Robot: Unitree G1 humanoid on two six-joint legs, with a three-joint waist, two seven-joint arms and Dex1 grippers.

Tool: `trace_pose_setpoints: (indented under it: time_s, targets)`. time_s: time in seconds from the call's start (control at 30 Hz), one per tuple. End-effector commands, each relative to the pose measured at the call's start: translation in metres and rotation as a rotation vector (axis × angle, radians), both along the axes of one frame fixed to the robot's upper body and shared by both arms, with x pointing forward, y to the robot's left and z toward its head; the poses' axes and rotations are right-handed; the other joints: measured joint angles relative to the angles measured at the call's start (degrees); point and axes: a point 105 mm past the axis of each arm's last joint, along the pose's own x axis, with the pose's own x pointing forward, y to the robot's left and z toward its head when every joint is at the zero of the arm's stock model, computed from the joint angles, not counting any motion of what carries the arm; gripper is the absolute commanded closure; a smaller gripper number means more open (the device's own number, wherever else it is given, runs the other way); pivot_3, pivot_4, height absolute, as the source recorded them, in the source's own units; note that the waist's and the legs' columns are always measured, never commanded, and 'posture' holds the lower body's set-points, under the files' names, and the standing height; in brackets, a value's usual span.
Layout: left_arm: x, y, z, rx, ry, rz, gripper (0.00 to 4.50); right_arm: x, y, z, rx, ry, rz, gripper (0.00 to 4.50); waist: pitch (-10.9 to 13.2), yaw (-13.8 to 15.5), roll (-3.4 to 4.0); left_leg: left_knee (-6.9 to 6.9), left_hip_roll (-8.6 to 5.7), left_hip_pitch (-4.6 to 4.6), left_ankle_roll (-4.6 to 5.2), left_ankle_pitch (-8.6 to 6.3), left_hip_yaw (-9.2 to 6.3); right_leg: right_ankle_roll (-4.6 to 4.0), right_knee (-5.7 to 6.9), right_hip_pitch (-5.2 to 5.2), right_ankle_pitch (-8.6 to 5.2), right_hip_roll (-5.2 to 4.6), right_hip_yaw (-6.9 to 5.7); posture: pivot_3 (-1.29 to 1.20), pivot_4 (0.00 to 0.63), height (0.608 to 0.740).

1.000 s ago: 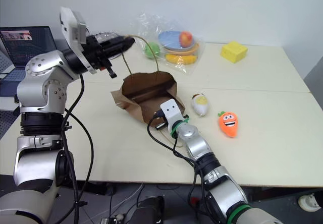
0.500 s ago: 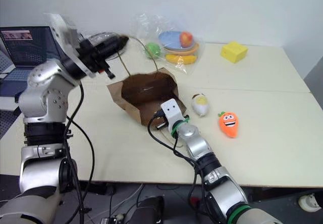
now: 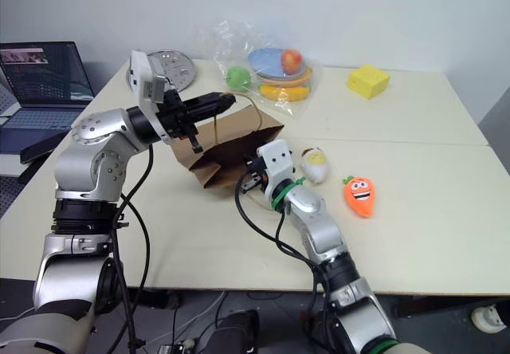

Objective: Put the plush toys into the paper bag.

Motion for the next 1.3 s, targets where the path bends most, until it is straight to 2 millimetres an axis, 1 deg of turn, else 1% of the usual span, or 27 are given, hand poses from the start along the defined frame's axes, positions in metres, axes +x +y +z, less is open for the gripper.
trace_pose_setpoints:
  time_s: [0.03, 0.07, 0.13, 0.2, 0.23, 0.27, 0.3, 0.37, 0.4, 0.43, 0.5, 0.53, 0.57, 0.6, 0.67, 0.7, 0.77, 0.83, 0.87, 0.9, 1.03, 1.17, 1.23, 1.3]
  targets:
    - [-0.004, -0.003, 0.009, 0.012, -0.038, -0.02, 4.5, -0.016, -0.007, 0.033, 0.057, -0.095, 0.054, 4.49, 0.0, 0.03, 0.0, 0.0, -0.01, -0.01, -0.01, 0.0, 0.01, 0.0, -0.02, 0.0, 0.0, -0.01, 0.01, 0.0, 0.15, 0.74]
    - [-0.004, -0.004, 0.009, 0.013, -0.036, -0.025, 4.5, -0.019, -0.011, 0.037, 0.06, -0.108, 0.064, 4.49, 0.0, 0.04, 0.0, 0.01, -0.01, -0.02, -0.01, 0.0, 0.01, 0.0, -0.04, 0.0, 0.0, -0.02, 0.02, 0.0, 0.15, 0.74]
    - [-0.004, -0.005, 0.008, 0.024, -0.031, -0.033, 4.5, -0.025, -0.025, 0.053, 0.075, -0.162, 0.057, 4.49, 0.0, 0.15, 0.0, 0.01, -0.01, -0.02, -0.01, 0.0, 0.03, -0.04, -0.09, 0.02, -0.03, -0.03, 0.02, 0.0, 0.15, 0.74]
    - [-0.004, -0.006, 0.006, 0.029, -0.028, -0.038, 4.5, -0.029, -0.046, 0.074, 0.128, -0.217, 0.024, 4.49, 0.0, 0.17, 0.0, 0.02, -0.02, -0.02, -0.01, 0.0, 0.04, -0.24, -0.09, 0.02, -0.14, -0.07, 0.01, 0.0, 0.15, 0.74]
    - [-0.004, -0.007, 0.006, 0.03, -0.028, -0.04, 4.5, -0.031, -0.053, 0.08, 0.148, -0.227, 0.012, 4.49, 0.0, 0.25, 0.0, 0.03, -0.02, -0.02, -0.01, 0.0, 0.05, -0.24, -0.1, 0.02, -0.14, -0.08, 0.01, 0.0, 0.15, 0.74]
    - [-0.004, -0.007, 0.006, 0.029, -0.028, -0.041, 4.5, -0.03, -0.063, 0.084, 0.152, -0.234, -0.019, 4.49, 0.0, 0.25, -0.01, 0.02, -0.02, -0.02, -0.01, 0.0, 0.05, -0.25, -0.1, 0.03, -0.14, -0.11, 0.01, 0.0, 0.15, 0.74]
    - [-0.004, -0.007, 0.007, 0.029, -0.029, -0.041, 4.5, -0.029, -0.069, 0.085, 0.149, -0.234, -0.038, 4.49, 0.0, 0.25, -0.01, 0.02, -0.02, -0.02, -0.01, -0.01, 0.05, -0.25, -0.11, 0.03, -0.14, -0.12, 0.01, 0.0, 0.15, 0.74]
    - [-0.004, -0.007, 0.008, 0.028, -0.029, -0.04, 4.5, -0.021, -0.09, 0.084, 0.144, -0.214, -0.137, 4.49, 0.0, 0.24, -0.01, 0.02, -0.03, -0.02, -0.01, -0.01, 0.07, -0.25, -0.11, 0.03, -0.15, -0.13, 0.01, 0.0, 0.15, 0.74]
    - [-0.004, -0.006, 0.008, 0.03, -0.029, -0.041, 4.5, -0.014, -0.103, 0.078, 0.097, -0.198, -0.22, 4.49, 0.0, 0.24, 0.0, 0.02, -0.02, -0.02, -0.01, -0.01, 0.08, -0.26, -0.12, 0.03, -0.15, -0.13, 0.0, 0.0, 0.15, 0.74]
    - [-0.004, -0.006, 0.008, 0.031, -0.029, -0.042, 4.5, -0.005, -0.117, 0.065, 0.026, -0.157, -0.29, 4.32, 0.0, 0.25, 0.0, 0.02, -0.02, -0.02, -0.01, -0.01, 0.08, -0.27, -0.12, 0.02, -0.16, -0.13, 0.0, 0.0, 0.15, 0.74]
    - [-0.005, -0.006, 0.009, 0.032, -0.029, -0.044, 4.5, 0.003, -0.133, 0.044, -0.1, -0.096, -0.35, 3.96, 0.0, 0.34, -0.01, 0.02, -0.04, -0.02, -0.01, -0.01, 0.1, -0.34, -0.12, 0.02, -0.2, -0.16, 0.0, 0.0, 0.15, 0.74]
    - [-0.005, -0.006, 0.009, 0.033, -0.029, -0.045, 4.5, 0.008, -0.138, 0.03, -0.172, -0.044, -0.364, 3.68, 0.0, 0.36, -0.01, 0.02, -0.06, -0.02, -0.01, -0.01, 0.13, -0.57, -0.13, 0.02, -0.33, -0.2, 0.0, 0.0, 0.15, 0.74]
    - [-0.005, -0.007, 0.009, 0.034, -0.028, -0.047, 4.5, 0.012, -0.142, 0.017, -0.232, 0.005, -0.374, 3.3, 0.0, 0.32, -0.01, 0.02, -0.09, -0.02, -0.01, -0.01, 0.19, -0.57, -0.13, 0.03, -0.33, -0.23, 0.02, 0.0, 0.15, 0.74]
    - [-0.005, -0.007, 0.009, 0.035, -0.027, -0.049, 4.5, 0.014, -0.145, 0.008, -0.271, 0.039, -0.381, 3.08, 0.01, 0.29, -0.01, 0.02, -0.1, -0.02, -0.01, -0.01, 0.24, -0.57, -0.14, 0.02, -0.33, -0.24, 0.05, 0.0, 0.15, 0.74]
    - [-0.005, -0.007, 0.01, 0.033, -0.027, -0.048, 4.5, 0.019, -0.149, 0.005, -0.275, 0.056, -0.409, 2.33, 0.01, 0.16, -0.02, 0.02, -0.1, -0.02, -0.01, 0.0, 0.29, -0.56, -0.15, 0.02, -0.32, -0.25, 0.08, 0.0, 0.15, 0.74]
    - [-0.005, -0.007, 0.01, 0.034, -0.028, -0.048, 4.5, 0.021, -0.149, 0.003, -0.282, 0.066, -0.409, 1.87, 0.02, 0.02, -0.02, 0.02, -0.08, -0.02, 0.0, -0.01, 0.3, -0.55, -0.15, 0.0, -0.32, -0.25, 0.08, 0.0, 0.15, 0.74]
    - [-0.005, -0.007, 0.01, 0.037, -0.027, -0.047, 4.5, 0.024, -0.147, 0.003, -0.278, 0.073, -0.408, 1.28, 0.02, -0.04, -0.02, -0.01, -0.07, -0.02, 0.0, -0.01, 0.3, -0.44, -0.12, -0.02, -0.27, -0.2, 0.07, 0.0, 0.15, 0.74]
    - [-0.006, -0.005, 0.01, 0.04, -0.028, -0.045, 4.5, 0.025, -0.141, -0.003, -0.273, 0.107, -0.394, 0.45, 0.02, -0.01, -0.02, -0.03, -0.05, -0.03, 0.0, -0.01, 0.32, -0.42, -0.11, -0.02, -0.29, -0.14, 0.02, 0.0, 0.15, 0.74]
    - [-0.007, -0.004, 0.01, 0.041, -0.028, -0.041, 4.5, 0.025, -0.138, -0.005, -0.271, 0.119, -0.387, 0.17, 0.02, 0.01, -0.02, -0.03, -0.04, -0.03, 0.0, -0.01, 0.33, -0.39, -0.1, -0.01, -0.3, -0.12, -0.01, 0.0, 0.15, 0.74]
    - [-0.007, -0.004, 0.01, 0.043, -0.028, -0.038, 4.5, 0.026, -0.135, -0.008, -0.271, 0.139, -0.383, 0.03, 0.02, 0.02, -0.02, -0.03, -0.04, -0.03, 0.0, -0.01, 0.33, -0.39, -0.1, -0.01, -0.3, -0.11, -0.02, 0.0, 0.15, 0.74]
    - [-0.008, -0.002, 0.01, 0.043, -0.026, -0.037, 4.5, 0.026, -0.129, -0.015, -0.241, 0.189, -0.379, 0.03, 0.02, 0.11, -0.02, -0.04, -0.06, -0.05, 0.0, -0.01, 0.32, -0.38, -0.09, 0.0, -0.31, -0.11, -0.03, 0.0, 0.15, 0.74]
    - [-0.009, -0.002, 0.009, 0.045, -0.024, -0.032, 4.5, 0.025, -0.13, -0.035, -0.348, 0.21, -0.388, 0.03, 0.02, 0.16, -0.02, -0.03, -0.08, -0.05, 0.0, -0.01, 0.31, -0.38, -0.12, 0.0, -0.31, -0.15, 0.01, 0.0, 0.15, 0.74]
    - [-0.009, -0.001, 0.009, 0.046, -0.025, -0.029, 4.5, 0.025, -0.132, -0.039, -0.404, 0.186, -0.397, 0.03, 0.02, 0.19, -0.02, -0.03, -0.09, -0.06, 0.0, -0.01, 0.32, -0.38, -0.13, 0.01, -0.32, -0.16, 0.01, 0.0, 0.15, 0.74]
    - [-0.009, -0.001, 0.01, 0.045, -0.026, -0.027, 4.5, 0.026, -0.134, -0.041, -0.415, 0.182, -0.406, 0.03, 0.02, 0.17, -0.02, -0.03, -0.09, -0.06, 0.0, -0.01, 0.32, -0.39, -0.13, 0.0, -0.32, -0.16, 0.01, 0.0, 0.15, 0.74]
